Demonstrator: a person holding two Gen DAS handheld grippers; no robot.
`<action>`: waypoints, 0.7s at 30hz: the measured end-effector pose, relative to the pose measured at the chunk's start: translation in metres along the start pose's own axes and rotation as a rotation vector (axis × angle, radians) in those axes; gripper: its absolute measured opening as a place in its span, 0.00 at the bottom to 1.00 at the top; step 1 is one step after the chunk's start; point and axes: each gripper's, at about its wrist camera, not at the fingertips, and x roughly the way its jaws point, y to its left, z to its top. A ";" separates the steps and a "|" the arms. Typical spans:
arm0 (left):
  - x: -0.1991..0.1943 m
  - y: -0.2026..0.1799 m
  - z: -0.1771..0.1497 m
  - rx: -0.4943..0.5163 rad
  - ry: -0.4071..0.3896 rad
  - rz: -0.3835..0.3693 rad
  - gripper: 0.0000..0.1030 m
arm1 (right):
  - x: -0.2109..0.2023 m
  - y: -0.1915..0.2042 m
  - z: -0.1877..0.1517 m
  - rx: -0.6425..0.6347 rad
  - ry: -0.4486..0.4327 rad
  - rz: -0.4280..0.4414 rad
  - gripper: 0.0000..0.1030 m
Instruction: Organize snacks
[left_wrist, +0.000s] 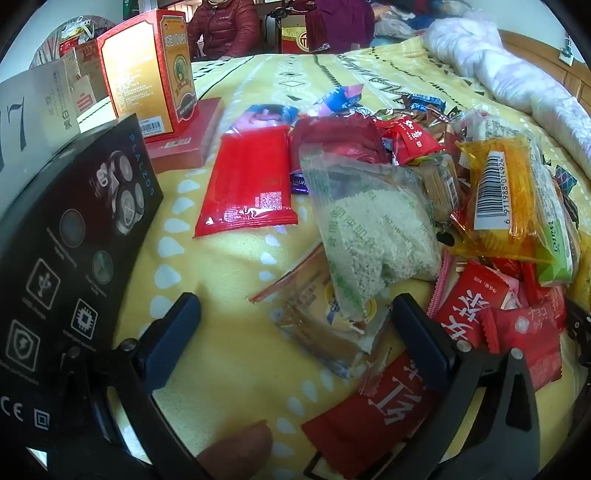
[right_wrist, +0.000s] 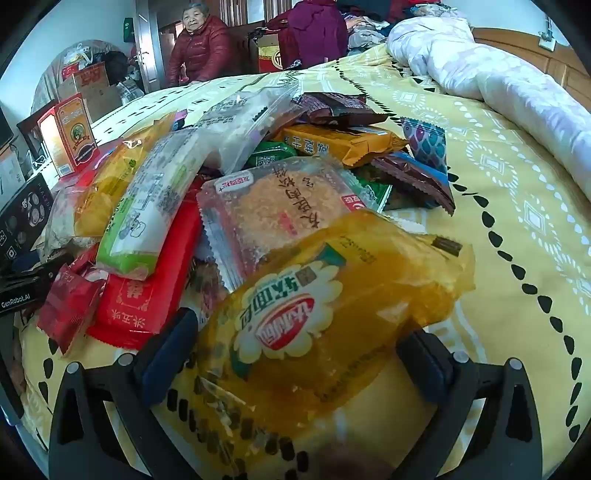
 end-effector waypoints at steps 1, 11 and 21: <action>0.000 0.000 0.000 0.000 0.000 0.000 1.00 | 0.000 0.000 0.000 -0.003 0.003 -0.003 1.00; -0.059 -0.013 -0.001 0.090 -0.087 -0.113 1.00 | -0.047 0.001 0.000 -0.040 -0.045 0.005 1.00; -0.051 -0.041 -0.037 0.256 0.028 -0.273 1.00 | -0.053 0.000 -0.020 -0.075 0.073 0.074 1.00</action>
